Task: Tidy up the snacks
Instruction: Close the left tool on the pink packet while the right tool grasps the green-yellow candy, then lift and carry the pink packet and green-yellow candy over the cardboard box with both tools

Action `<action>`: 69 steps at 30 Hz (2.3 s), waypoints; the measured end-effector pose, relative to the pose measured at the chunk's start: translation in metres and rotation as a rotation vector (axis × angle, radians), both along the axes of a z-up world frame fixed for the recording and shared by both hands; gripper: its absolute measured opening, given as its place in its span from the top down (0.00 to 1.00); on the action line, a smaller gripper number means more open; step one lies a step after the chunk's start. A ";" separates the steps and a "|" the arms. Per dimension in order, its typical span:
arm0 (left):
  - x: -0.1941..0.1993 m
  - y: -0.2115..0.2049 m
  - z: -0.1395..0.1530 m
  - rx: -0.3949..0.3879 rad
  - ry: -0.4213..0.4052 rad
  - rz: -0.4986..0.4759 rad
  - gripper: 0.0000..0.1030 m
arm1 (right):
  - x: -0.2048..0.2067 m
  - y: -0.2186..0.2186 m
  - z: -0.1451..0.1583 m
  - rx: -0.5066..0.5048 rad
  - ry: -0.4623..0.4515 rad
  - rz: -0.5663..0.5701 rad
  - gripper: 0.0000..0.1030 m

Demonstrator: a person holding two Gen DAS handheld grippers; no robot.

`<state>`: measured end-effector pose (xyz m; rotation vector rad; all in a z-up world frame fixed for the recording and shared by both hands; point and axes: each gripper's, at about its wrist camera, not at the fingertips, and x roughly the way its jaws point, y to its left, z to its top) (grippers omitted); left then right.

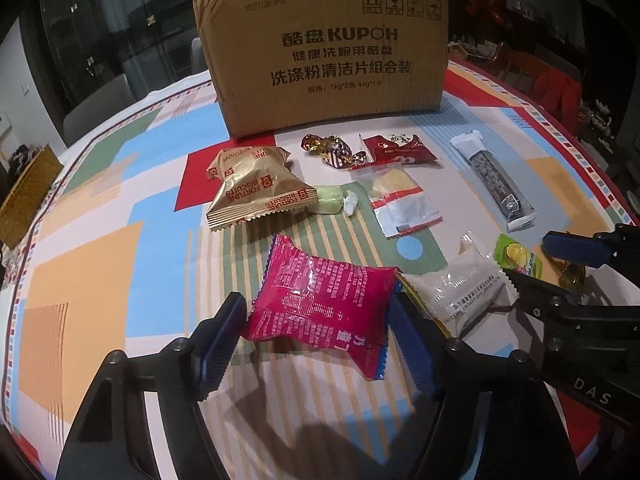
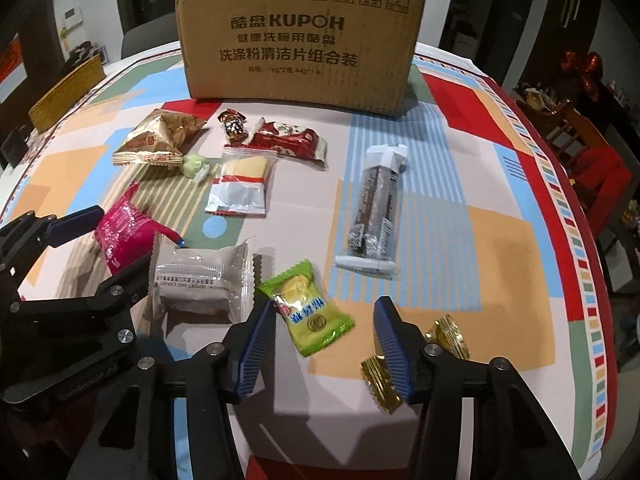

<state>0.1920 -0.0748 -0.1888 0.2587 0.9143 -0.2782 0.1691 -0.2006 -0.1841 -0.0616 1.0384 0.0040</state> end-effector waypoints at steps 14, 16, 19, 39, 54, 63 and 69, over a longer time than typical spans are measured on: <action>0.000 -0.002 0.003 -0.019 0.010 -0.020 0.58 | 0.004 -0.002 0.001 0.082 -0.006 0.011 0.79; -0.001 -0.001 0.004 -0.016 0.008 -0.013 0.59 | 0.003 -0.003 0.003 0.084 -0.010 0.007 0.79; -0.001 0.001 0.006 -0.013 0.004 -0.003 0.60 | 0.003 -0.003 0.007 0.085 -0.024 0.008 0.79; -0.013 0.012 0.055 -0.030 -0.076 0.053 0.61 | -0.004 -0.013 0.046 0.114 -0.122 -0.034 0.79; -0.002 0.015 0.096 -0.050 -0.133 0.062 0.61 | 0.003 -0.020 0.091 0.100 -0.215 -0.051 0.79; 0.005 0.019 0.117 -0.057 -0.171 0.073 0.61 | 0.013 -0.019 0.112 0.099 -0.264 -0.050 0.79; 0.010 0.021 0.129 -0.071 -0.193 0.082 0.61 | 0.017 -0.019 0.125 0.097 -0.296 -0.053 0.79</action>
